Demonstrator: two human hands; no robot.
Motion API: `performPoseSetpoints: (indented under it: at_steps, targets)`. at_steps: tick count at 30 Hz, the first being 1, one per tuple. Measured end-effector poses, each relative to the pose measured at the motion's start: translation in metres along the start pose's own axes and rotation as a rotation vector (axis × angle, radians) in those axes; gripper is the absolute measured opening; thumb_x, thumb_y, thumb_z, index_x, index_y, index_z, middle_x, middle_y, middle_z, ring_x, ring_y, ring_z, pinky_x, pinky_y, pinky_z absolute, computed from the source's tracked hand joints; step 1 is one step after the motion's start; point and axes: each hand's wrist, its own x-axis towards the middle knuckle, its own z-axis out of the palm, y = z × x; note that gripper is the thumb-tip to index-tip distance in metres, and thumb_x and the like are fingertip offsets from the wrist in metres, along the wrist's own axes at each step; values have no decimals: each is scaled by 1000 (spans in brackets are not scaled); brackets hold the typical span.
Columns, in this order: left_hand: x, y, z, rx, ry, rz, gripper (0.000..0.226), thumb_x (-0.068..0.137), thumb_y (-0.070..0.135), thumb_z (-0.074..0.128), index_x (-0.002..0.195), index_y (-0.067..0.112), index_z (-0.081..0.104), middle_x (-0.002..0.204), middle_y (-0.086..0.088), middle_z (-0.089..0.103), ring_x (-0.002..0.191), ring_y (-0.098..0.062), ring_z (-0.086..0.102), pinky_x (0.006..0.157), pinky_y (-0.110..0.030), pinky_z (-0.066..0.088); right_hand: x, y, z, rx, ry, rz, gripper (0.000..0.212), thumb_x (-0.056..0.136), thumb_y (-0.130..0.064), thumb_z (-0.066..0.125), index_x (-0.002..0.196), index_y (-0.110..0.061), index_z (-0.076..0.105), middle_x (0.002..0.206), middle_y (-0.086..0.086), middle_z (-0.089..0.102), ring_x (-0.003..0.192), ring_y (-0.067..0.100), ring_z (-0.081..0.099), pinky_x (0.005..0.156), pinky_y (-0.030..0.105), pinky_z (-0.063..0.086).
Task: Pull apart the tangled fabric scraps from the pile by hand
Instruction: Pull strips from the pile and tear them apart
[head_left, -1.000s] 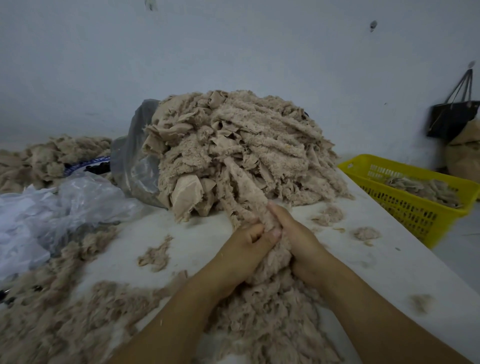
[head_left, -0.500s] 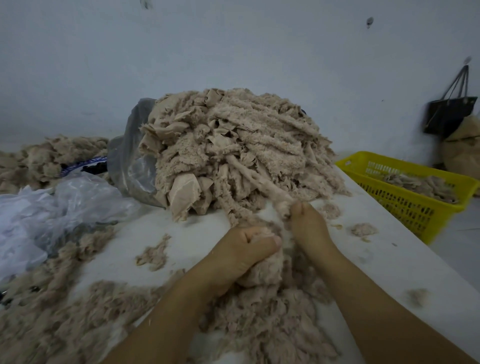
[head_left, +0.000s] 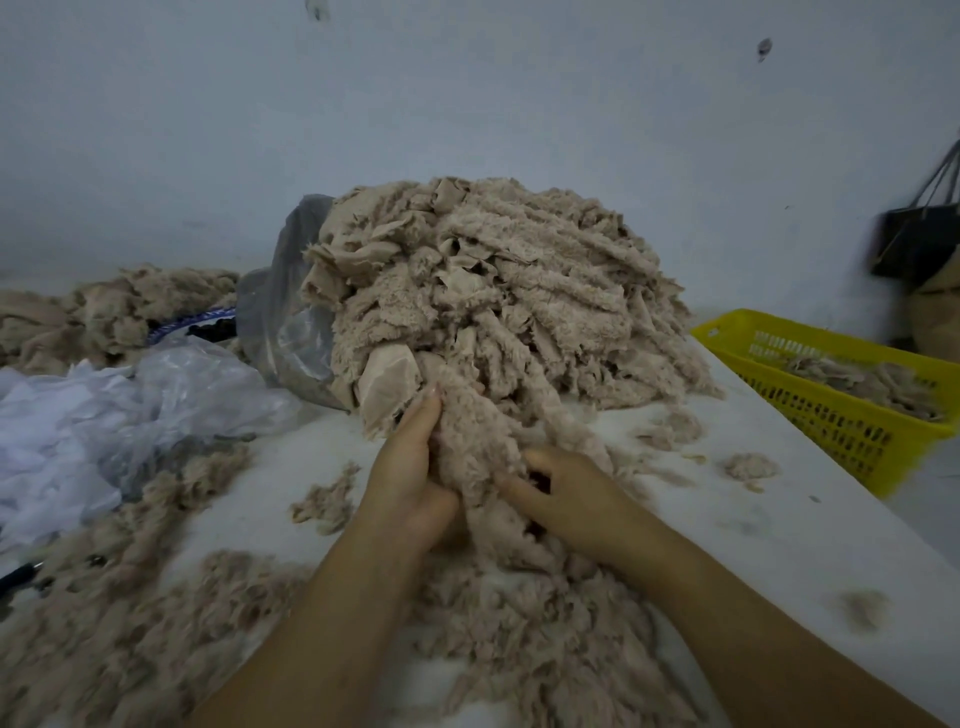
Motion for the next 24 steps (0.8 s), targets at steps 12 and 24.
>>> performPoseSetpoints:
  at_steps: [12, 24]
  targets:
    - [14, -4, -8, -63, 135, 128, 20, 100, 14, 57, 79, 14, 56, 57, 3, 50, 45, -6, 50, 39, -18, 40, 1, -1, -24, 874, 298, 370, 21, 103, -32, 50, 96, -13, 56, 80, -1, 76, 80, 17, 74, 66, 36, 62]
    - [17, -6, -21, 33, 146, 190, 23, 104, 12, 47, 81, 11, 52, 58, 1, 53, 43, -7, 50, 38, -18, 41, 4, 12, -31, 1089, 291, 401, 35, 96, -39, 56, 82, -12, 74, 85, 12, 73, 73, 26, 72, 61, 33, 57]
